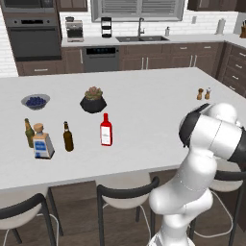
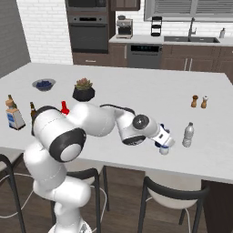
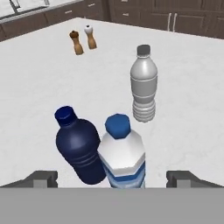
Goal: Move the plastic bottles in the middle to the plastics group, and the glass bottles in the middle to the glass group.
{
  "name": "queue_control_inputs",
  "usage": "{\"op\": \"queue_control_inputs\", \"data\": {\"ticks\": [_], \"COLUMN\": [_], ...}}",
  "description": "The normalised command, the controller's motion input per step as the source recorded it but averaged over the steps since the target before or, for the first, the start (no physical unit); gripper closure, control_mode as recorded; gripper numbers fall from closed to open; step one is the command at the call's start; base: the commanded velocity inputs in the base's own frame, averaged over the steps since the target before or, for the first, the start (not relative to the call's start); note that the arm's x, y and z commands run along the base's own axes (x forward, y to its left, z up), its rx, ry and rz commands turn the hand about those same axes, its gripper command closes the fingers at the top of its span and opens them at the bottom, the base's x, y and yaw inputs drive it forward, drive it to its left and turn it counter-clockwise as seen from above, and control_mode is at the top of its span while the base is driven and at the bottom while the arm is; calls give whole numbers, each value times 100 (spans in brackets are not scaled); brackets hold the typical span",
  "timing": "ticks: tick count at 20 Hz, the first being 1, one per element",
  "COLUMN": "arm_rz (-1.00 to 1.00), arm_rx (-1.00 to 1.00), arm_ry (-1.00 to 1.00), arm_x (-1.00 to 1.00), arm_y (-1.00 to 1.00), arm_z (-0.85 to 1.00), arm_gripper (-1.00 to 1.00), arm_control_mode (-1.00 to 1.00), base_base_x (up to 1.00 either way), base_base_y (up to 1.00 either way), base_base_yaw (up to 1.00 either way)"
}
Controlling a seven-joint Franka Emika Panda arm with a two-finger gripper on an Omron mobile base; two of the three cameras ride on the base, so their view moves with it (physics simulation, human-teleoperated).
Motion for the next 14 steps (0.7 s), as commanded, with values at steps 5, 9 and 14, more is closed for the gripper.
{"op": "queue_control_inputs", "data": {"ticks": [5, 9, 14], "arm_rz": [0, 0, 0], "arm_rx": [0, 0, 0], "arm_ry": [-2, -5, -9], "arm_x": [-51, -38, -28], "arm_y": [2, 7, 10], "arm_z": [12, 30, 67], "arm_gripper": [-100, -100, -100], "arm_control_mode": [-100, -100, -100], "base_base_x": [0, 0, 0], "base_base_y": [0, 0, 0], "base_base_yaw": [0, 0, 0]}}
